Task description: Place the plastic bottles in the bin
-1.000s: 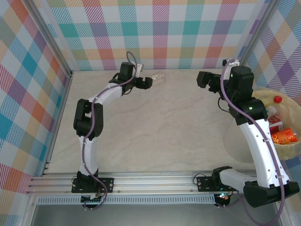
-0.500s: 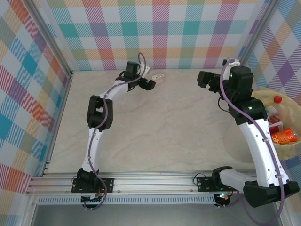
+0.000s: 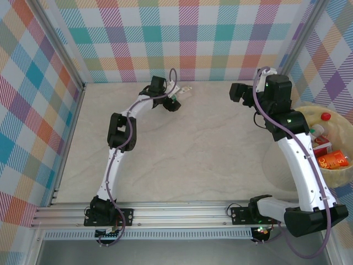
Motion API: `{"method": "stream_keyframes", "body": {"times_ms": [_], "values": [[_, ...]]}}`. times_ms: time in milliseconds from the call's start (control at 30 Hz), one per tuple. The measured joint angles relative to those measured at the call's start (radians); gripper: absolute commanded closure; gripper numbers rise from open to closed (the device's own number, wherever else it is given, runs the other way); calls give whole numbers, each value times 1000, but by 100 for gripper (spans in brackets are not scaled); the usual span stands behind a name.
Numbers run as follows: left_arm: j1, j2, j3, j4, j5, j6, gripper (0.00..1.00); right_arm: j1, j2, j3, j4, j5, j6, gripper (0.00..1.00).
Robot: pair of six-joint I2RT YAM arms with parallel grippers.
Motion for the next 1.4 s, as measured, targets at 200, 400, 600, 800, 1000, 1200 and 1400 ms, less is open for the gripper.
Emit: {"method": "stream_keyframes", "body": {"times_ms": [200,400,600,800,1000,1200,1400], "values": [[0,16,4,-16,2,-2,43,3,-2,0,0,-1,9,0],[-8,12,-5,-16,-8,-21,58,6,-15,0,2,-31,23,0],[-8,-96,-199,57,-19,-71,65,29,-6,-1,12,-91,33,0],[-10,-285,-512,194,-44,-179,71,52,24,-52,76,-120,106,0],[-56,-508,-776,330,-126,-292,74,52,54,-154,177,-182,251,0],[-146,-729,-977,459,-197,-437,75,52,80,-181,268,-264,353,0],[-256,-856,-1070,483,-247,-545,76,52,95,-217,372,-362,463,0]]}}
